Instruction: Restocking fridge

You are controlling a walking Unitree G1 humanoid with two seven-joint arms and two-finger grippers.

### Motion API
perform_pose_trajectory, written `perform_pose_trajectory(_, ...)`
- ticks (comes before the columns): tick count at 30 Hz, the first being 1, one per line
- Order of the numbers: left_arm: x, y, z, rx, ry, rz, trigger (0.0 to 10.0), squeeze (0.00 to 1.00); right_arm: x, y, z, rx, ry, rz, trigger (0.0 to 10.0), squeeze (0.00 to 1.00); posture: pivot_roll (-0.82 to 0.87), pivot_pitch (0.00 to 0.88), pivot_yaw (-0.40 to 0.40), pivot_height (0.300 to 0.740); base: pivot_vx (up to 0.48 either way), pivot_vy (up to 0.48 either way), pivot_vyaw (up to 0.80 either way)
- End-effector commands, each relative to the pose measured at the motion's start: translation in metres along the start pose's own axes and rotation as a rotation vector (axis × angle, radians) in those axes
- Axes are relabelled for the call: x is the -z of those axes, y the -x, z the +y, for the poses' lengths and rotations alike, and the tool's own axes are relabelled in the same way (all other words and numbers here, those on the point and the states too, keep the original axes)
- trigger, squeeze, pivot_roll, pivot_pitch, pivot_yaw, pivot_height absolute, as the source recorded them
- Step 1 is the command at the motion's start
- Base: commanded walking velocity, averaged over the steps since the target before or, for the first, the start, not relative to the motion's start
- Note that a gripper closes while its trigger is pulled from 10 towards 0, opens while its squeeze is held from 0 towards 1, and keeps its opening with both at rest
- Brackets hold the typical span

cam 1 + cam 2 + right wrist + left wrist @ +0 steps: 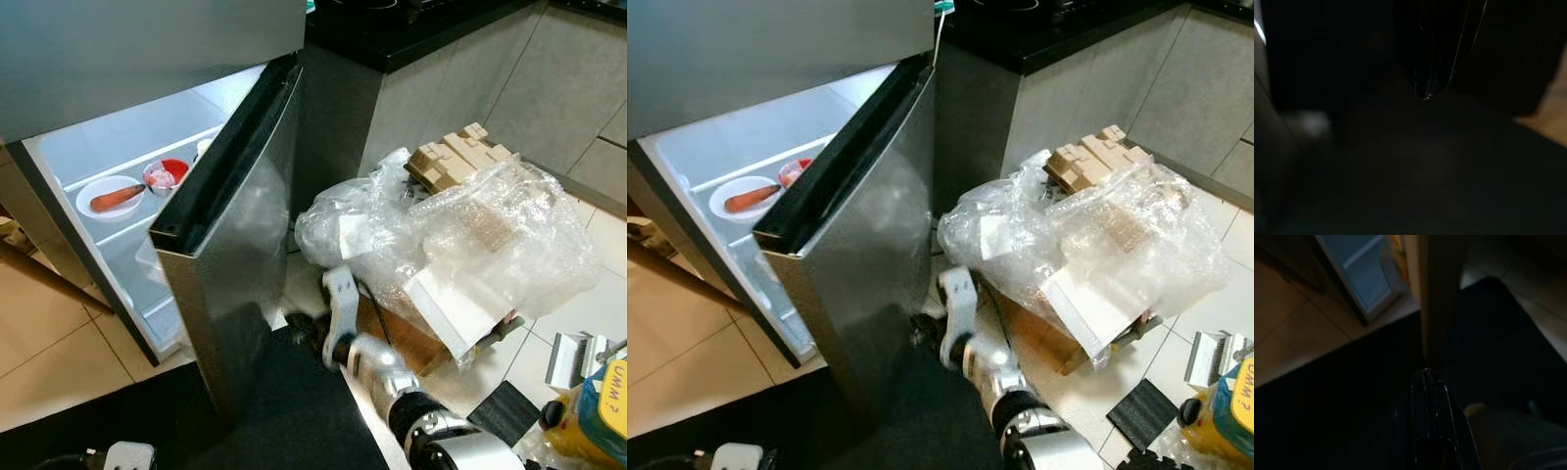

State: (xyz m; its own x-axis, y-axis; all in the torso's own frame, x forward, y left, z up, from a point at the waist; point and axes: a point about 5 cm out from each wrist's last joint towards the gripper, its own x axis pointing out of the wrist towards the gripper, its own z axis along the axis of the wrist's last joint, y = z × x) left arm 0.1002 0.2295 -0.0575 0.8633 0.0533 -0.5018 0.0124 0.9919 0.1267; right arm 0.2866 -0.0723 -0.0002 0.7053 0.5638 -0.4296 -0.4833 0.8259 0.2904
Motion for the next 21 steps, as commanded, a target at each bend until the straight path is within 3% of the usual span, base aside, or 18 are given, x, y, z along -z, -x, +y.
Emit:
perform_pose_trajectory(1, 0.006, 0.003, -0.003, 0.008, -0.005, 0.025, 10.0, 0.00, 0.011, 0.007, -0.012, 0.076, -0.001, 0.055, 10.0, 0.00, -0.04, 0.115, -0.059, 0.740, 0.000, 0.000, 0.00)
perform_pose_trajectory(3, 0.007, -0.004, -0.003, 0.019, -0.023, 0.055, 10.0, 0.00, 0.034, 0.031, -0.042, 0.230, 0.027, 0.141, 10.0, 0.00, -0.05, 0.114, -0.055, 0.740, 0.000, 0.000, 0.00)
perform_pose_trajectory(7, 0.004, -0.013, -0.004, 0.038, -0.041, 0.056, 10.0, 0.00, 0.047, 0.046, -0.056, 0.290, 0.025, 0.169, 10.0, 0.00, -0.06, 0.114, -0.055, 0.740, 0.000, 0.000, 0.00)
perform_pose_trajectory(9, -0.014, -0.032, -0.013, 0.114, -0.067, 0.005, 10.0, 0.00, 0.053, 0.055, -0.063, 0.327, -0.006, 0.152, 10.0, 0.00, -0.06, 0.115, -0.054, 0.740, 0.000, 0.000, 0.00)
perform_pose_trajectory(11, -0.019, -0.037, -0.016, 0.140, -0.078, -0.010, 10.0, 0.00, 0.055, 0.057, -0.064, 0.336, -0.014, 0.145, 10.0, 0.00, -0.06, 0.115, -0.054, 0.740, 0.000, 0.000, 0.00)
perform_pose_trajectory(15, -0.058, -0.068, -0.054, 0.446, -0.229, -0.095, 10.0, 0.00, 0.046, 0.051, -0.061, 0.354, -0.021, 0.066, 10.0, 0.00, -0.08, 0.114, -0.040, 0.740, 0.000, 0.000, 0.00)
perform_pose_trajectory(17, -0.062, -0.071, -0.059, 0.476, -0.243, -0.104, 10.0, 0.00, 0.045, 0.050, -0.060, 0.353, -0.017, 0.057, 10.0, 0.00, -0.08, 0.114, -0.040, 0.740, 0.000, 0.000, 0.00)
perform_pose_trajectory(19, -0.085, -0.082, -0.077, 0.529, -0.313, -0.172, 10.0, 0.00, 0.035, 0.044, -0.055, 0.331, -0.036, -0.004, 10.0, 0.00, -0.08, 0.109, -0.034, 0.740, 0.000, 0.000, 0.00)
perform_pose_trajectory(21, -0.097, -0.087, -0.084, 0.539, -0.340, -0.208, 10.0, 0.00, 0.028, 0.041, -0.051, 0.306, -0.058, -0.053, 10.0, 0.00, -0.08, 0.106, -0.031, 0.740, 0.000, 0.000, 0.00)
